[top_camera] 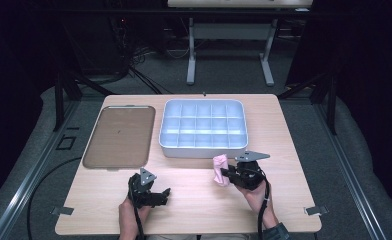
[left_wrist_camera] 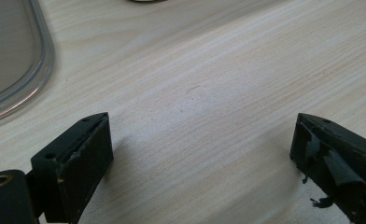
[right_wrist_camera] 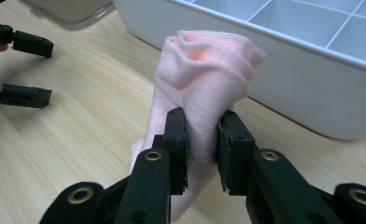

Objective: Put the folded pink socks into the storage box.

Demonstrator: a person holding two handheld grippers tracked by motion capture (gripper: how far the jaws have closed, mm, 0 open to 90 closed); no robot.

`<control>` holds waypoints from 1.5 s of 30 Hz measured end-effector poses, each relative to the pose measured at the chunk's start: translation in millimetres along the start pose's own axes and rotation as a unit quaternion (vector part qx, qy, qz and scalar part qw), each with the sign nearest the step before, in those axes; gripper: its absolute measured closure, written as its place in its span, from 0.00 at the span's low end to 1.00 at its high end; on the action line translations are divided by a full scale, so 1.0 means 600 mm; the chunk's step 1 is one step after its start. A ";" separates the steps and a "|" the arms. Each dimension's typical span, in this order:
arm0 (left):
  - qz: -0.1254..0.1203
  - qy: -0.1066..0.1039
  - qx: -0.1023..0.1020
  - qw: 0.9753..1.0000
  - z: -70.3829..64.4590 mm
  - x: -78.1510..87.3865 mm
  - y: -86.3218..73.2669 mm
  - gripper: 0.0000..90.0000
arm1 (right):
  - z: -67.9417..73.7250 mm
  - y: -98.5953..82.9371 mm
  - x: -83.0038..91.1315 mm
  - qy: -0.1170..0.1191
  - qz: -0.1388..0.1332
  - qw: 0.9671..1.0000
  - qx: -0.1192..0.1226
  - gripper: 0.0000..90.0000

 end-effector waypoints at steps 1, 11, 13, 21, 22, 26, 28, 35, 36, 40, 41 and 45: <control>0.000 0.000 0.000 1.000 0.000 0.000 0.000 0.06 | -0.002 0.001 0.002 -0.001 -0.003 1.000 0.001 0.84; 0.000 0.000 0.000 1.000 0.000 0.000 0.000 0.06 | -0.019 0.013 0.024 -0.015 -0.020 1.000 -0.007 0.84; 0.000 0.000 0.000 1.000 0.000 0.000 0.000 0.06 | -0.022 0.018 0.030 -0.018 -0.025 0.999 -0.007 0.84; 0.000 -0.001 0.000 1.000 0.000 0.000 0.000 0.06 | -0.036 0.037 0.046 -0.034 -0.037 0.999 -0.005 0.84; 0.000 -0.001 -0.001 1.000 0.000 0.000 0.000 0.06 | -0.038 0.039 0.048 -0.032 -0.037 0.999 -0.006 0.84; 0.000 -0.001 0.000 1.000 0.000 0.000 0.000 0.06 | -0.044 0.049 0.055 -0.037 -0.039 0.999 -0.005 0.84; 0.000 -0.001 -0.001 1.000 0.000 0.000 0.000 0.06 | -0.047 0.055 0.060 -0.041 -0.042 0.998 -0.002 0.84; 0.000 -0.001 -0.001 1.000 0.000 0.000 0.000 0.06 | -0.058 0.076 0.071 -0.051 -0.056 0.997 -0.005 0.84; 0.000 -0.001 -0.001 1.000 0.000 0.000 0.000 0.06 | -0.060 0.080 0.071 -0.052 -0.057 0.997 -0.004 0.84; 0.000 -0.001 -0.001 1.000 0.000 0.000 0.000 0.06 | -0.067 0.095 0.075 -0.048 -0.057 0.997 -0.006 0.84; 0.000 -0.001 -0.001 1.000 0.000 0.000 0.000 0.06 | -0.069 0.099 0.076 -0.047 -0.057 0.997 -0.005 0.84; 0.000 -0.001 -0.001 1.000 0.000 0.000 0.000 0.06 | -0.075 0.113 0.080 -0.055 -0.062 0.997 -0.005 0.84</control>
Point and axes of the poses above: each handheld gripper's, and its own axes: x roughly backward along the jaws, y roughly out of its top, z roughly to its left, the point moved 3 cm from there along -x, roughly forward along the jaws, and after that the axes turned 6 degrees about z, right-handed, at the moved point
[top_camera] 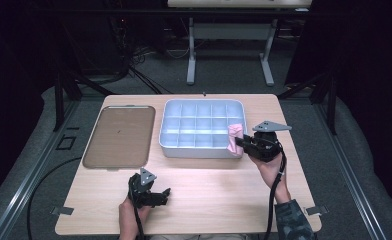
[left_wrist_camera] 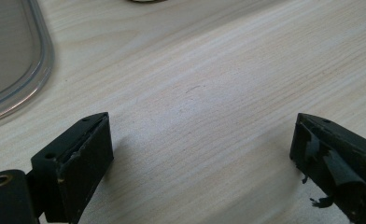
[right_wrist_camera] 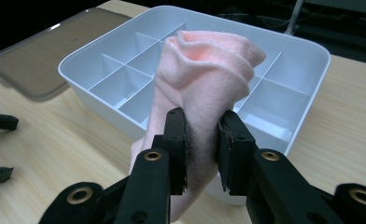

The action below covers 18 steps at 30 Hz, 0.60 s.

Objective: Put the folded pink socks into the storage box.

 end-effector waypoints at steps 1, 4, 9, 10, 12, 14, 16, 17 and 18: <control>0.000 0.000 0.000 1.000 0.000 0.000 0.000 0.06 | -0.001 0.003 -0.001 -0.002 -0.001 1.000 0.000 0.84; -0.001 0.001 0.000 1.000 0.000 0.000 0.000 0.06 | -0.005 0.010 -0.005 -0.006 0.004 1.000 0.004 0.84; -0.001 0.001 0.000 1.000 0.000 0.000 0.000 0.06 | -0.018 0.021 -0.020 -0.021 0.014 1.000 0.010 0.84; -0.001 0.001 0.000 1.000 0.000 0.000 0.000 0.06 | -0.019 0.022 -0.023 -0.024 0.014 1.000 0.008 0.84; -0.001 0.001 0.000 1.000 0.000 0.000 0.000 0.06 | -0.026 0.023 -0.031 -0.027 0.022 0.999 0.008 0.84; -0.001 0.001 -0.001 1.000 0.000 0.000 0.000 0.06 | -0.033 0.023 -0.040 -0.028 0.026 0.999 0.001 0.84; -0.001 0.000 -0.001 1.000 -0.001 0.000 0.000 0.07 | -0.040 0.022 -0.048 -0.029 0.030 0.999 -0.003 0.84; -0.001 0.000 -0.001 1.000 -0.001 0.000 0.000 0.07 | -0.043 0.022 -0.052 -0.031 0.036 0.999 -0.004 0.84; -0.001 0.000 -0.001 1.000 -0.001 0.000 0.000 0.07 | -0.047 0.022 -0.056 -0.033 0.038 0.999 -0.004 0.84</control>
Point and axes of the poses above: each handheld gripper's, and its own axes: x roughly backward along the jaws, y roughly out of its top, z roughly to its left, the point moved 3 cm from there along -x, roughly forward along the jaws, and after that the axes turned 6 degrees about z, right-handed, at the moved point
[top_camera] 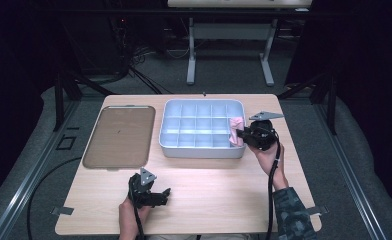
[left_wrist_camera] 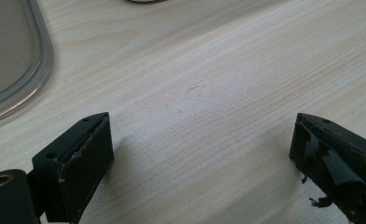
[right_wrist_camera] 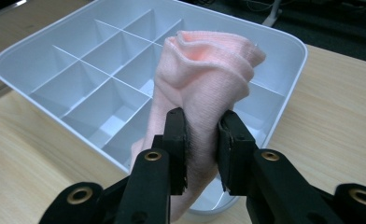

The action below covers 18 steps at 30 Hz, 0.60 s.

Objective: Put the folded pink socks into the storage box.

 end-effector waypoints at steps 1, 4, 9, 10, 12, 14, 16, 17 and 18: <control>0.000 0.000 0.000 1.000 0.000 0.000 0.000 0.07 | -0.002 0.000 -0.005 -0.003 0.000 1.000 -0.003 0.84; 0.000 0.000 0.000 1.000 0.000 0.000 0.000 0.07 | -0.008 0.000 -0.018 -0.015 0.009 1.000 -0.001 0.84; 0.000 0.000 0.000 1.000 0.000 0.000 0.000 0.07 | -0.011 -0.002 -0.040 -0.030 0.030 0.999 0.006 0.84; 0.000 0.000 0.000 1.000 0.000 0.000 0.000 0.07 | -0.011 -0.002 -0.040 -0.030 0.030 0.999 0.006 0.84; 0.000 0.000 0.000 1.000 0.000 0.000 0.000 0.07 | -0.010 -0.004 -0.052 -0.044 0.044 0.998 0.018 0.84; 0.000 0.001 0.000 1.000 0.000 0.000 0.000 0.07 | -0.009 -0.007 -0.060 -0.053 0.055 0.997 0.025 0.83; 0.000 0.001 0.000 1.000 0.000 0.000 0.000 0.07 | -0.009 -0.007 -0.065 -0.057 0.061 0.996 0.027 0.83; 0.000 0.002 0.000 1.000 0.000 0.000 0.000 0.07 | -0.009 -0.008 -0.067 -0.060 0.067 0.996 0.028 0.83; 0.000 0.002 -0.001 1.000 0.000 0.000 0.000 0.07 | -0.009 -0.008 -0.069 -0.063 0.073 0.995 0.033 0.83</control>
Point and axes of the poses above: each handheld gripper's, and its own axes: x roughly backward along the jaws, y roughly out of its top, z roughly to its left, the point moved 3 cm from there along -x, roughly forward along the jaws, and after that the axes turned 6 degrees about z, right-handed, at the moved point
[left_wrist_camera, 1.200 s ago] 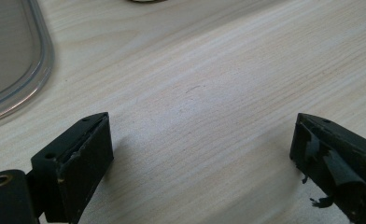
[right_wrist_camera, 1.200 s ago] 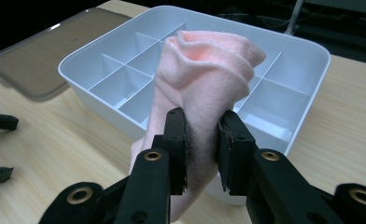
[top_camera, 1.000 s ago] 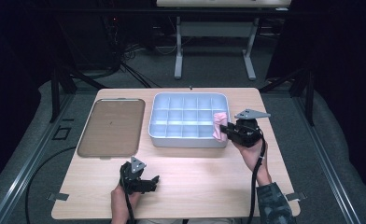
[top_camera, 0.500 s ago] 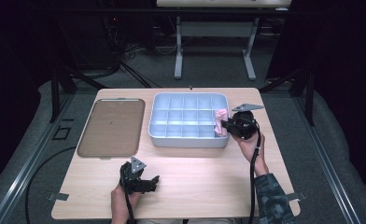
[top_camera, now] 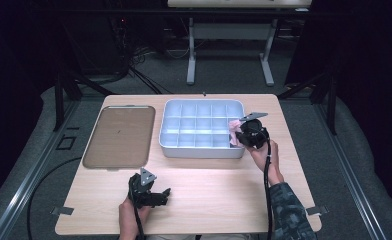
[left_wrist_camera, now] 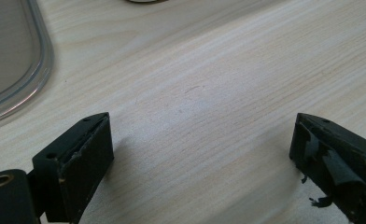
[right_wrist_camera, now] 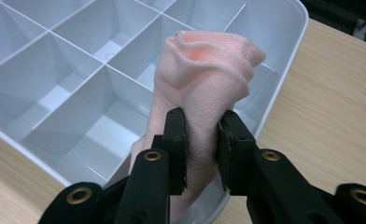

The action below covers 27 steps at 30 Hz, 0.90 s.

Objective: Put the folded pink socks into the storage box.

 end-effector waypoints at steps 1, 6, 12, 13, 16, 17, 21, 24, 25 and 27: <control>0.000 0.000 0.000 1.000 0.000 0.000 0.000 0.07 | 0.001 -0.001 -0.004 0.002 0.007 1.000 0.001 0.83; 0.000 0.000 -0.001 1.000 0.000 0.000 0.000 0.07 | 0.004 -0.004 -0.015 -0.005 0.022 1.000 0.007 0.83; -0.001 0.001 -0.002 1.000 0.000 0.000 0.000 0.07 | 0.009 -0.004 -0.018 -0.007 0.030 0.999 0.016 0.82; -0.001 0.001 -0.002 1.000 0.000 0.000 0.000 0.07 | 0.009 -0.005 -0.020 -0.008 0.033 0.999 0.016 0.82; 0.000 0.001 -0.003 1.000 0.000 0.000 0.000 0.07 | 0.008 -0.007 -0.023 -0.004 0.039 0.999 0.013 0.81; 0.000 0.001 -0.003 1.000 0.000 0.000 0.000 0.07 | 0.008 -0.007 -0.023 -0.003 0.043 0.999 0.012 0.81; -0.001 0.001 -0.002 1.000 0.000 0.000 0.000 0.07 | 0.011 -0.009 -0.021 0.003 0.049 0.999 0.010 0.76; 0.000 0.002 -0.004 1.000 0.000 0.001 0.000 0.07 | 0.014 -0.007 -0.006 0.013 0.026 1.000 0.005 0.69; -0.001 0.001 -0.002 1.000 0.000 0.000 0.000 0.07 | 0.015 -0.006 0.001 0.014 0.019 1.000 0.002 0.65; 0.000 0.002 -0.004 1.000 0.000 0.001 0.000 0.07 | 0.018 -0.004 0.016 0.015 0.005 1.000 0.003 0.62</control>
Point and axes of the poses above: each handheld gripper's, and its own axes: x roughly backward along the jaws, y roughly out of its top, z roughly to its left, the point moved 3 cm from there along -x, roughly forward along the jaws, and after that the axes turned 6 degrees about z, right-handed, at the moved point
